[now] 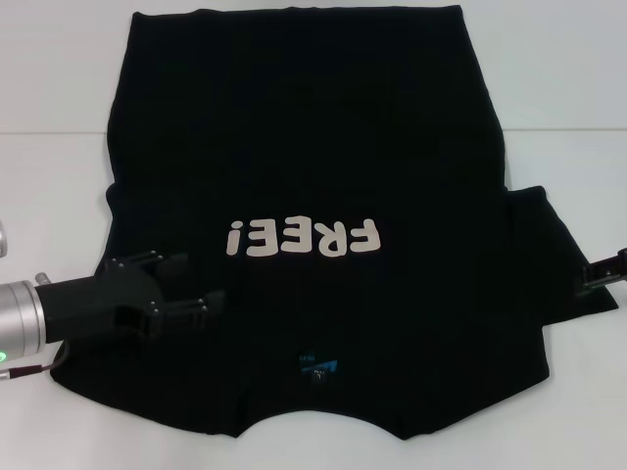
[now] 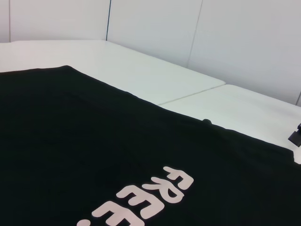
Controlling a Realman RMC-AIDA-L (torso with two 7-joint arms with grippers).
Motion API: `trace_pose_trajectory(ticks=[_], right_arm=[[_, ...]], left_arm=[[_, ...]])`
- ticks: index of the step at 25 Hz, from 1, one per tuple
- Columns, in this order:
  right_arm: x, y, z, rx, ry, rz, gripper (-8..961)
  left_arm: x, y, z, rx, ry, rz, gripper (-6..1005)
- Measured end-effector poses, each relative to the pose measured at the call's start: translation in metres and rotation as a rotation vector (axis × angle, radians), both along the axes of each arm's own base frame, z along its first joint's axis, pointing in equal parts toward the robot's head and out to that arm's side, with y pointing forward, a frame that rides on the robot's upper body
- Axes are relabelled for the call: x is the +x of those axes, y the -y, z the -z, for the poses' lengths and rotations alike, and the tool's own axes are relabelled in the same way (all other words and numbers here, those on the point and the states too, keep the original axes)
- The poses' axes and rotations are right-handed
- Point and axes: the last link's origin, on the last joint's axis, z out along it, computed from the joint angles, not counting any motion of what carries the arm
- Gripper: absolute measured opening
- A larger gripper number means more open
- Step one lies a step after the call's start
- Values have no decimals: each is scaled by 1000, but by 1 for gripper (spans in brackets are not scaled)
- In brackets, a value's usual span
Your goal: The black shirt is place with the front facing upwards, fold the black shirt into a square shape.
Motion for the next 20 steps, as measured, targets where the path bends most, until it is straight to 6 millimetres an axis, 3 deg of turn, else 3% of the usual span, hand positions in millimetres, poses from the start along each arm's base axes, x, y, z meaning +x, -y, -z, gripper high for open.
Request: trace_pose_trajectory(ticks=[20], right_arm=[[4, -1, 9, -2, 23, -4, 917]], left_arm=[[0, -1, 0, 1, -1, 0, 831]])
